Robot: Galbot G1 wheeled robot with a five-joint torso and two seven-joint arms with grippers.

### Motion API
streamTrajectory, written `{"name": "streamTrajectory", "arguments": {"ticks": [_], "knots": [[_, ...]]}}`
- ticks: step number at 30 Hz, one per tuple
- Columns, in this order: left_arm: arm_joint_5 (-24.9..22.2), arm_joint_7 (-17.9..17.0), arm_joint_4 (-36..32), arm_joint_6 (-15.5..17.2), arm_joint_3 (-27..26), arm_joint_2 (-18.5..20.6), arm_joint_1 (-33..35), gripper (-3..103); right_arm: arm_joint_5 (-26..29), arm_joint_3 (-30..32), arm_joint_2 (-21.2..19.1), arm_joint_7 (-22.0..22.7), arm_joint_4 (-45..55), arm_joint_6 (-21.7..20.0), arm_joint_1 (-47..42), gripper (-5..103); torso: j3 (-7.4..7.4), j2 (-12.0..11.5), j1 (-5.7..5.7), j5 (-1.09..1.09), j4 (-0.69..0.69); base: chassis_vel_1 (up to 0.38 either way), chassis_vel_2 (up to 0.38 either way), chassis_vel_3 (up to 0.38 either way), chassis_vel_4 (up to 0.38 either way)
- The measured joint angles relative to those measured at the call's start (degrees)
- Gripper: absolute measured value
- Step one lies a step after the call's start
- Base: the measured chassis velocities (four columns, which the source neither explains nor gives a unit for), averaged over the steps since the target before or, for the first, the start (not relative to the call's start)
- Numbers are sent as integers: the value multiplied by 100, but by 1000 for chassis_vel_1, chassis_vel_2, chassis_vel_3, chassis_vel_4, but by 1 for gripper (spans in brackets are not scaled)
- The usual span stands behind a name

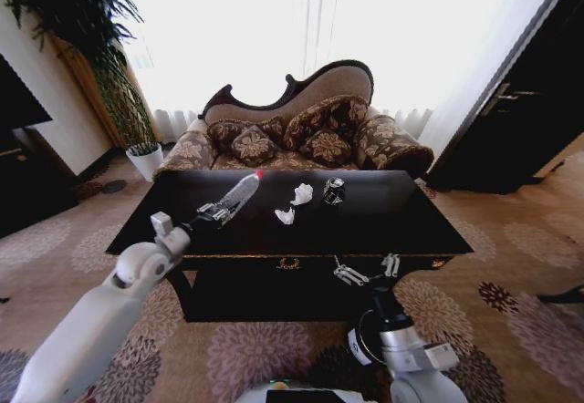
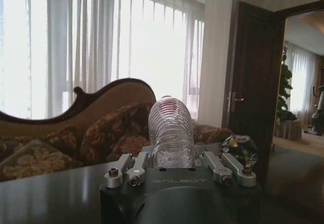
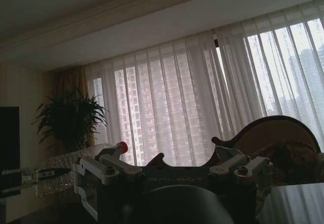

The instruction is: Move to the front of the table and place the trash on the table into the trash bin.

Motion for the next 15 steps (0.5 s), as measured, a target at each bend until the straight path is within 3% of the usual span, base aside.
{"name": "streamTrajectory", "arguments": {"ticks": [4, 12, 15], "knots": [[101, 176, -557, -100, -421, -34, 440, 35, 642, -83, -90, -195, -31, 13, 2, 100, 0, 1, 0, 1, -1, 0, 0, 0, 0], [431, 1051, -1626, -536, -1587, -265, 1831, 35, 2085, -504, -330, -737, -244, 36, 151, 100, -1, 0, -1, 1, 1, 0, 0, 0, 0], [438, 1220, -1733, -623, -1710, -341, 1974, 35, 2364, -623, -361, -853, -285, 35, 175, 100, -1, 0, -1, 1, 0, 0, 0, 0, 0]]}}
